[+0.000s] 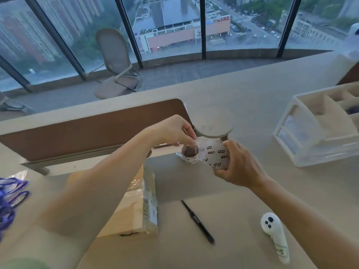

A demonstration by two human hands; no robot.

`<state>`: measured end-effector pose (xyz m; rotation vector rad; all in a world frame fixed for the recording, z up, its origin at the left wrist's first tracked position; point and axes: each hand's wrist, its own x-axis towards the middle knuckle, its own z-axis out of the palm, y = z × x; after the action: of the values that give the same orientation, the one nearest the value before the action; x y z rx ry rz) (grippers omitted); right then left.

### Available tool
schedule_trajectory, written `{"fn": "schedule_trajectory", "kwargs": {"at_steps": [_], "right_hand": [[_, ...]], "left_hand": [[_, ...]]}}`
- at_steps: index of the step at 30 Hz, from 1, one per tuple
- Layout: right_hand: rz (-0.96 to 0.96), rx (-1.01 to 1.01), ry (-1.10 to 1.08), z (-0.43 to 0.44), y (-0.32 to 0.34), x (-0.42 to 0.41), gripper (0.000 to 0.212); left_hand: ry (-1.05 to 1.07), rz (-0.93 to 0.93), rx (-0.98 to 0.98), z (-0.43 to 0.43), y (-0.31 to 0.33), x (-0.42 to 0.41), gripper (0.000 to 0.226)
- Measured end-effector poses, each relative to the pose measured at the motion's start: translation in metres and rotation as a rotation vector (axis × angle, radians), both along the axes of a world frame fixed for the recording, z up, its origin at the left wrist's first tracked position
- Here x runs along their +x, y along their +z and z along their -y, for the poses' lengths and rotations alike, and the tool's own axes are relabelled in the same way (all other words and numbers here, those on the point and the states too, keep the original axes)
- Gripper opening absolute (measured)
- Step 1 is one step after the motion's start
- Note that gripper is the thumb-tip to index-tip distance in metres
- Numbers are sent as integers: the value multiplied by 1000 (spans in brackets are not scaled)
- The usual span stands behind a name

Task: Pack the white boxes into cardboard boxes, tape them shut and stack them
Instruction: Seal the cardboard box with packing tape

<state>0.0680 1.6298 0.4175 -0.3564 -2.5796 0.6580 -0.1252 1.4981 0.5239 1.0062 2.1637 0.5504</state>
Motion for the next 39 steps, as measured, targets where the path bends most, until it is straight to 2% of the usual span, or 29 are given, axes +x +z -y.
{"fn": "schedule_trajectory", "kwargs": {"at_steps": [3,8,10,14,18,25,26,30,33,37,39], "right_hand": [[-1,-36,-64,-16,-21,-4,59],[4,-109,-139,-40,-49,-11,59],[-2,-138,-167,-47,-59,-14,60],[-10,-222,-241,-50,-78,-22,59],[-31,-261,-353,-45,-93,-32,56],[20,-328,-475,-47,-121,-46,52],[34,-347,-493,-49,-124,-49,53],[47,-391,-520,-56,-132,-61,52],[63,-413,-514,-59,-141,-63,52],[104,-420,-508,-64,-153,-68,53],[106,-431,-512,-65,-157,-71,53]], "left_hand": [[-29,141,-106,-30,-5,-12,17],[-29,204,-163,-76,-22,-31,15],[-52,182,-179,-89,-34,-37,13],[-105,7,-177,-114,-61,-43,13],[-8,30,-79,-127,-83,-40,17],[-179,-114,-53,-149,-104,-48,13],[-186,-111,-70,-152,-107,-49,11],[-160,27,-132,-163,-116,-55,33],[-136,80,-129,-169,-121,-60,39],[-125,40,-165,-175,-132,-65,41],[-170,-37,-186,-179,-138,-66,42]]}}
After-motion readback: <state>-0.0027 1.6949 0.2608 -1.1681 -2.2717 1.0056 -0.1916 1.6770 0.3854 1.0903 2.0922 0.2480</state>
